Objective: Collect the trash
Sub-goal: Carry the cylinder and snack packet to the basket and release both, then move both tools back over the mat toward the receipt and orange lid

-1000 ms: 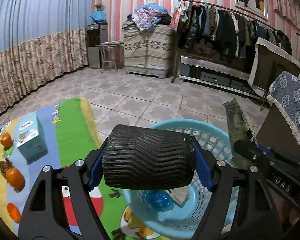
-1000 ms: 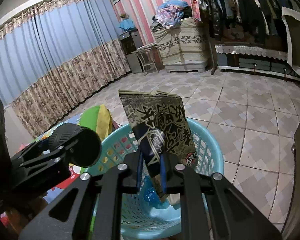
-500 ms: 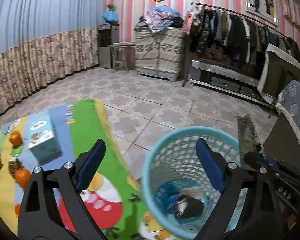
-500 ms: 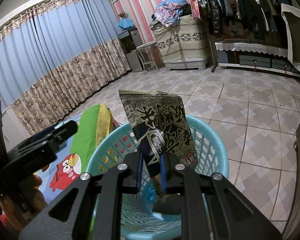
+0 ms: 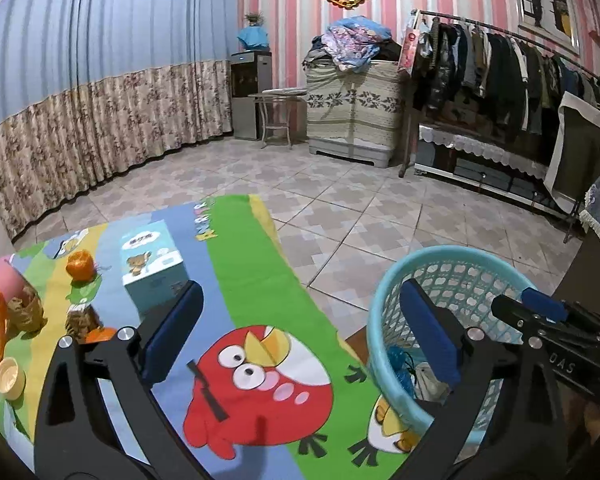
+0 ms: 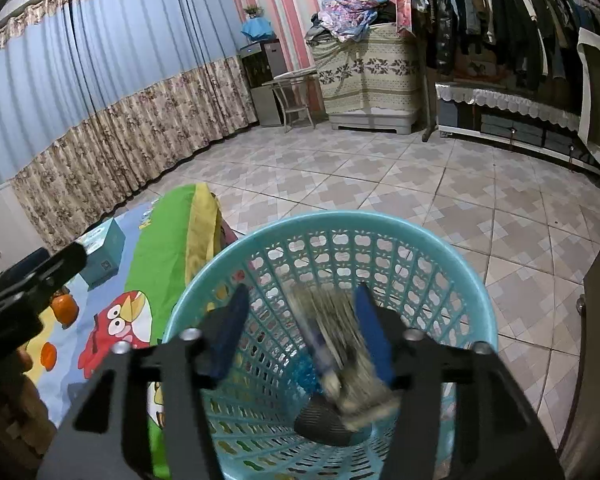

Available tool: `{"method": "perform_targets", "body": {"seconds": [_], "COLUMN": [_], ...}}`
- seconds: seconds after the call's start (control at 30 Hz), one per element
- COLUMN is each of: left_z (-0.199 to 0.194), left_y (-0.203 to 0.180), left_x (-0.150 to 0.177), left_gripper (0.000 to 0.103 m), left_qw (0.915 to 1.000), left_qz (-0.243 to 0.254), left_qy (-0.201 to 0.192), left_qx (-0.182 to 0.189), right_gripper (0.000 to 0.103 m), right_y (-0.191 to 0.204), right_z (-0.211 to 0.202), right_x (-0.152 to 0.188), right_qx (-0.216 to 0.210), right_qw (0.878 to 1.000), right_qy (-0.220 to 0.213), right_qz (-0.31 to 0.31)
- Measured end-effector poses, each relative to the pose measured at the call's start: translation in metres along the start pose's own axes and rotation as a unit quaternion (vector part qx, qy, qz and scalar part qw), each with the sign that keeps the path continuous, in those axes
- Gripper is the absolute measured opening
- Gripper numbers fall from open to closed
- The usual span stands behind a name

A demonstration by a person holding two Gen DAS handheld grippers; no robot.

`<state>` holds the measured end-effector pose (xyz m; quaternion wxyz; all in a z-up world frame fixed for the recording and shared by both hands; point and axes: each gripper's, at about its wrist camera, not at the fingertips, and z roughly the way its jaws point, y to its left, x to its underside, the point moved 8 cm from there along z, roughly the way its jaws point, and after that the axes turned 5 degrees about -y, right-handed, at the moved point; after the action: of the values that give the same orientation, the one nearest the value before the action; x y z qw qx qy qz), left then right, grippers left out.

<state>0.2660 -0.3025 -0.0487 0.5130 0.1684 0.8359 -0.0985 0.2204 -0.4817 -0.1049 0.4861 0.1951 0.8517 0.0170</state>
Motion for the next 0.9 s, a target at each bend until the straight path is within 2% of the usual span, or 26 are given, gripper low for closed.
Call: {"method": "perform_targets", "body": {"seconds": [0.03, 0.1, 0.13, 0.2, 0.3, 0.43, 0.63, 0.9], "left_z": [-0.001, -0.005, -0.008, -0.014, -0.027, -0.045, -0.079, -0.116], "left_y": [0.003, 0.01, 0.014, 0.025, 0.045, 0.074, 0.133, 0.226], "left_x": [0.001, 0.004, 0.006, 0.01, 0.019, 0.029, 0.05, 0.094], "left_gripper": [0.096, 0.096, 0.096, 0.097, 0.097, 0.097, 0.097, 0.097], "left_qw": [1.0, 1.0, 0.9999, 0.9998, 0.9993, 0.9984, 0.9944, 0.9813], "left_qz": [0.0, -0.002, -0.003, -0.009, -0.025, -0.03, -0.039, -0.084], "left_qy": [0.0, 0.0, 0.0, -0.001, 0.003, 0.003, 0.013, 0.048], "left_qx": [-0.002, -0.009, -0.012, -0.02, -0.027, -0.049, -0.097, -0.167], "right_gripper": [0.073, 0.076, 0.082, 0.088, 0.088, 0.094, 0.096, 0.096], "right_y": [0.0, 0.001, 0.002, 0.001, 0.007, 0.024, 0.07, 0.123], "right_z": [0.001, 0.001, 0.0, -0.002, -0.006, -0.018, -0.035, -0.039], "right_x": [0.0, 0.001, 0.002, -0.002, -0.002, -0.004, -0.002, 0.021], "right_qx": [0.008, 0.019, 0.028, 0.039, 0.038, 0.035, 0.001, -0.034], "right_qw": [1.0, 1.0, 1.0, 0.999, 0.999, 0.998, 0.996, 0.994], "right_qy": [0.0, 0.001, 0.0, -0.006, -0.01, -0.025, -0.042, -0.026], "right_qz": [-0.003, -0.01, -0.013, -0.018, -0.025, -0.042, -0.073, -0.098]}}
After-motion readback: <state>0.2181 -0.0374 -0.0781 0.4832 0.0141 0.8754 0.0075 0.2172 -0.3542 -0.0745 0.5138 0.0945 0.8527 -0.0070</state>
